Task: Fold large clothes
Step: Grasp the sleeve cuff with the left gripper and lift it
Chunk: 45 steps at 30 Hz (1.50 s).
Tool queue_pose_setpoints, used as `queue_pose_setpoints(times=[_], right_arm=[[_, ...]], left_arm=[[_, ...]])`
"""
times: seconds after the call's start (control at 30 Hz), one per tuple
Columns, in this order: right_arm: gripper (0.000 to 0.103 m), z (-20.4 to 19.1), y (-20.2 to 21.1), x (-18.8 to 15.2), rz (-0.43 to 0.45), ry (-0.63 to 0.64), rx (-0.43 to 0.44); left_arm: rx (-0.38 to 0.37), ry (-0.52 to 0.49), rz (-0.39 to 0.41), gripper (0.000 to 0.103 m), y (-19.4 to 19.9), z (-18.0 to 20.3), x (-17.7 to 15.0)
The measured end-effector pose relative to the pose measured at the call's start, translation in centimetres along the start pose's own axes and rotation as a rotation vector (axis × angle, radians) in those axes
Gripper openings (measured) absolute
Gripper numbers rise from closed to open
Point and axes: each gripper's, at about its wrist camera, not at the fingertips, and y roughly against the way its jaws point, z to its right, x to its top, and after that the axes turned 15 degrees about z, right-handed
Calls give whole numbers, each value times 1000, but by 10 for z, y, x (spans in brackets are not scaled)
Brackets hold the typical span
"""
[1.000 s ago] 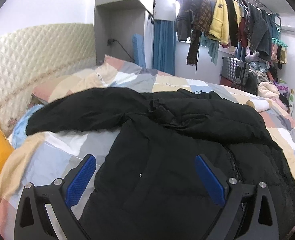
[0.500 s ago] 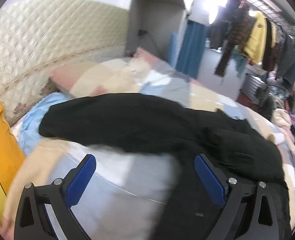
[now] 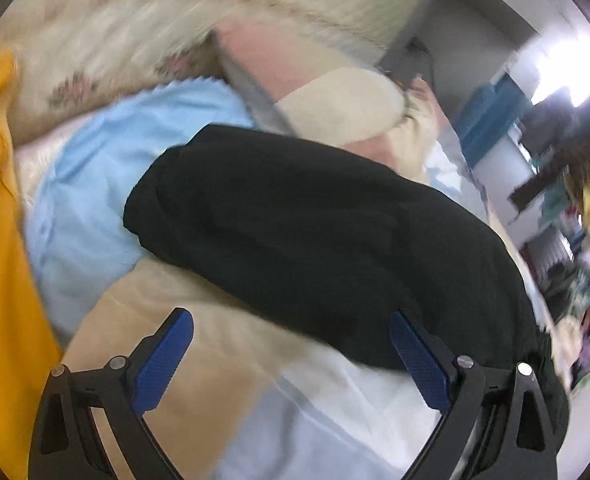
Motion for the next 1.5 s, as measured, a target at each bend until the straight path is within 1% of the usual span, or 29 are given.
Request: queue_pose_setpoints(times=[0.07, 0.17, 0.33, 0.43, 0.5, 0.53, 0.6, 0.63, 0.7, 0.73, 0.77, 0.8, 0.87, 0.9, 1.1, 1.17, 1.3, 1.4, 1.5], right_arm=[[80, -2, -7, 1, -9, -17, -8], [80, -7, -17, 1, -23, -34, -18], [80, -10, -32, -1, -49, -34, -54], [80, -11, -36, -2, -58, -32, -70], [80, -14, -37, -2, -61, -27, -73], [80, -17, -37, -2, -62, -20, -75], [80, -19, -37, -2, -65, -8, -80], [80, -20, -36, -2, -66, -3, -82], [80, -21, -34, -1, -62, -3, -80], [80, -22, -33, -1, -59, 1, -80], [80, -24, -33, -1, -58, 9, -82], [80, -25, -32, -1, -57, 15, -83], [80, -27, -32, -1, -55, 18, -77], [80, -27, -30, -1, -54, 18, -70], [80, -27, -24, 2, -45, 25, -59], [80, -26, -20, 1, -38, 27, -52], [80, -22, -13, 0, -41, 25, -10], [80, -20, -10, 1, -40, 28, 11], [80, -16, -5, 2, -20, 43, 22]], left_arm=[[-17, 81, -15, 100, -19, -18, 4], [-38, 152, -10, 98, -33, -34, 7], [-51, 180, 20, 98, -52, -40, 17], [-44, 186, 26, 93, -64, -40, 23], [-30, 189, 36, 80, -69, -40, 26], [-30, 197, 40, 77, -68, -43, 27], [-32, 224, 43, 62, -68, -46, 28], [-33, 245, 46, 58, -67, -48, 29], [-32, 259, 48, 40, -65, -49, 32], [-32, 252, 48, 35, -63, -47, 34], [-32, 230, 46, 26, -60, -42, 37], [-23, 193, 45, 20, -57, -35, 41], [2, 105, 56, 14, -47, -16, 51], [11, 77, 62, 12, -41, -9, 55], [39, -72, 133, 10, 8, 40, 86], [34, -108, 162, 10, 30, 60, 95], [26, -157, 212, 10, 73, 97, 108], [15, -222, 253, 10, 110, 134, 115], [-4, -268, 297, 10, 147, 171, 119]])
